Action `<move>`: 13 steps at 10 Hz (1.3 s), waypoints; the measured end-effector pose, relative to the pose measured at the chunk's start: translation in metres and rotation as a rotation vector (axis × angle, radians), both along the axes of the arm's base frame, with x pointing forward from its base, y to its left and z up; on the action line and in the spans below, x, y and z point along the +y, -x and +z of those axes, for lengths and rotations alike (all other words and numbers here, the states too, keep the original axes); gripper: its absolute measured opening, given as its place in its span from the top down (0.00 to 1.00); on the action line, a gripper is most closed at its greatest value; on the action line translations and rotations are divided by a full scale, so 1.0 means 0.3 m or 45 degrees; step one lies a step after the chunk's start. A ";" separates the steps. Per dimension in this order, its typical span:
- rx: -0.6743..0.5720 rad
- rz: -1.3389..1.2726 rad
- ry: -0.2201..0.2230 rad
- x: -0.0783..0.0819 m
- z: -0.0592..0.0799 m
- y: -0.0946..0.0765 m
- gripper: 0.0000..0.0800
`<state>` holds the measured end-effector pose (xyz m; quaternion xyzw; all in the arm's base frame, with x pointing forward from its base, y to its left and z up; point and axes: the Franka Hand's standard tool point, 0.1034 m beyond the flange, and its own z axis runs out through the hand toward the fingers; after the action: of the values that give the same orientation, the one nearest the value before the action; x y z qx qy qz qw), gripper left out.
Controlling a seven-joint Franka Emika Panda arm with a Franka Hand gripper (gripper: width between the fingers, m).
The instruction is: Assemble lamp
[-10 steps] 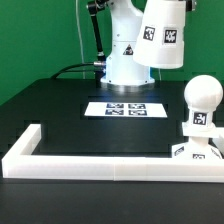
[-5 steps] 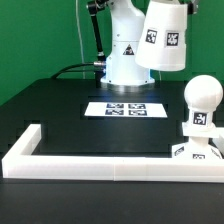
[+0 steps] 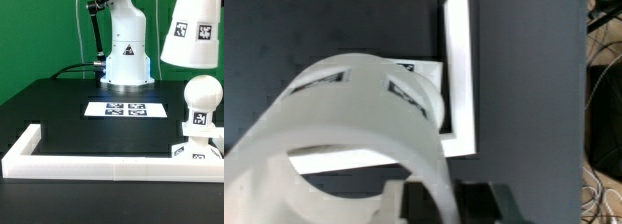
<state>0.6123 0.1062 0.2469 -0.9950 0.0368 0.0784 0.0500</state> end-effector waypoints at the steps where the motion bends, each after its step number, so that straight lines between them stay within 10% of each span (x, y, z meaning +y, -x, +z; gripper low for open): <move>1: -0.017 0.006 0.001 0.014 -0.023 -0.008 0.94; 8: -0.025 0.015 0.002 0.004 -0.071 0.014 0.94; 13: -0.043 0.011 0.026 0.016 -0.207 -0.016 0.94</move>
Offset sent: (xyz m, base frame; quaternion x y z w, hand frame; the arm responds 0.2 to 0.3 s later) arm 0.0000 0.0000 0.0000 0.0000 0.0000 0.0000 1.0000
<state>0.6172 0.1109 0.1848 -0.9968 0.0326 0.0616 0.0403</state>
